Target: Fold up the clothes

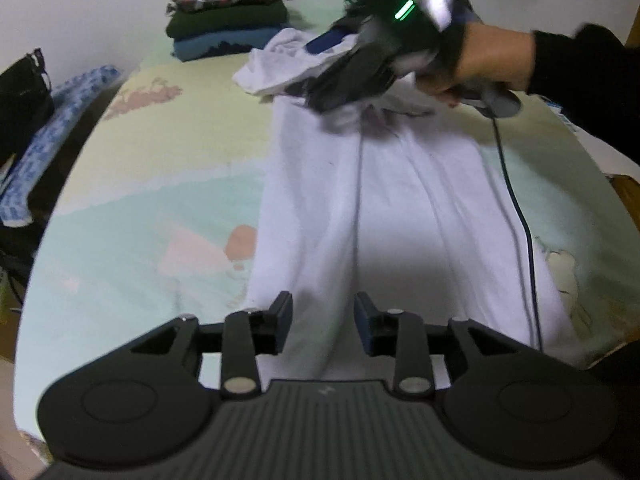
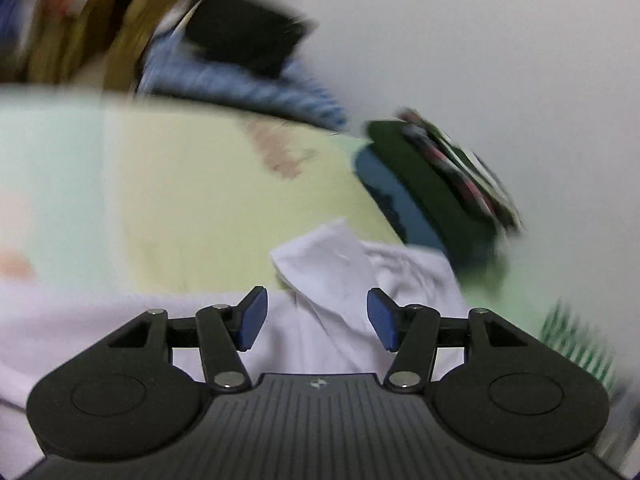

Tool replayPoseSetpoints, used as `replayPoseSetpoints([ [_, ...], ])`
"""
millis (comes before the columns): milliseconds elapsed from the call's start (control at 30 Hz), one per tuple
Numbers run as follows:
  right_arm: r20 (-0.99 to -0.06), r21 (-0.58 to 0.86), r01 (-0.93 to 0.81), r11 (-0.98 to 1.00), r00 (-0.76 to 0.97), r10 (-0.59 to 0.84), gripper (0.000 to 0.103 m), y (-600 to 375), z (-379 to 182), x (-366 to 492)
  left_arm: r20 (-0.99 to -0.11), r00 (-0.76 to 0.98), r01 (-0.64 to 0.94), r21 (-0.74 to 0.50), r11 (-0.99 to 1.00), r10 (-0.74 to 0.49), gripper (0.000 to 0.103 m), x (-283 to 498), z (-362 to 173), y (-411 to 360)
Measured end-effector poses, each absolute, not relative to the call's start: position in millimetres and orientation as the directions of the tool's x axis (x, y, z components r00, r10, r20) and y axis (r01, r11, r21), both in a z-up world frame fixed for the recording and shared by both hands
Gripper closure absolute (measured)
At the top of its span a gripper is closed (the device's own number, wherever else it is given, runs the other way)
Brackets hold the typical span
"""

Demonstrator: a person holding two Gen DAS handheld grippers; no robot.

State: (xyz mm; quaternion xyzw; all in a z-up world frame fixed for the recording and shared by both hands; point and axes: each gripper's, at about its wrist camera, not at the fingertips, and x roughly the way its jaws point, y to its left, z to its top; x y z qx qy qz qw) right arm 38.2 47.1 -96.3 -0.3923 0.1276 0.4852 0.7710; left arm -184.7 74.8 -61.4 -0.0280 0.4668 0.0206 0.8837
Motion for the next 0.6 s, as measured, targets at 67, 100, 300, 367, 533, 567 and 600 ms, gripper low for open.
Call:
replayPoseSetpoints([
  [67,-0.588,-0.540,-0.824,0.173,0.516,0.623,0.053,66.3,-111.7,38.9,-0.831,0.556,-0.071,-0.023,0.997,0.021,0.061,-180.4,-66.9,74.8],
  [100,-0.599,-0.516,-0.835,0.194,0.513,0.615,0.062,71.2,-112.9,46.6,-0.836,0.549,-0.074,-0.027,0.997,0.019,0.061,-178.2,-71.0,75.5],
  [300,-0.567,-0.210,-0.861,0.464,0.493,0.659,0.101,52.3,-78.5,93.4,-0.852,0.523,-0.065,-0.053,0.996,-0.011,0.061,-171.3,-87.4,78.1],
  [367,-0.531,-0.092,-0.816,0.570,0.525,0.665,0.101,32.8,-65.2,112.4,-0.854,0.520,-0.050,-0.055,0.997,-0.021,0.059,-169.0,-89.0,78.8],
  [533,-0.497,0.195,-0.496,0.846,0.693,0.521,0.101,-40.9,-63.4,173.0,-0.856,0.516,0.001,-0.028,1.000,-0.024,0.054,-164.8,-90.9,74.7],
  [567,-0.510,0.237,-0.423,0.874,0.712,0.483,0.101,-55.4,-67.0,184.4,-0.857,0.515,0.008,-0.025,1.000,-0.025,0.052,-164.3,-91.4,74.4],
  [600,-0.539,0.240,-0.388,0.890,0.709,0.455,0.101,-62.4,-74.0,191.9,-0.857,0.515,0.013,-0.024,1.000,-0.028,0.052,-163.8,-91.9,74.5],
])
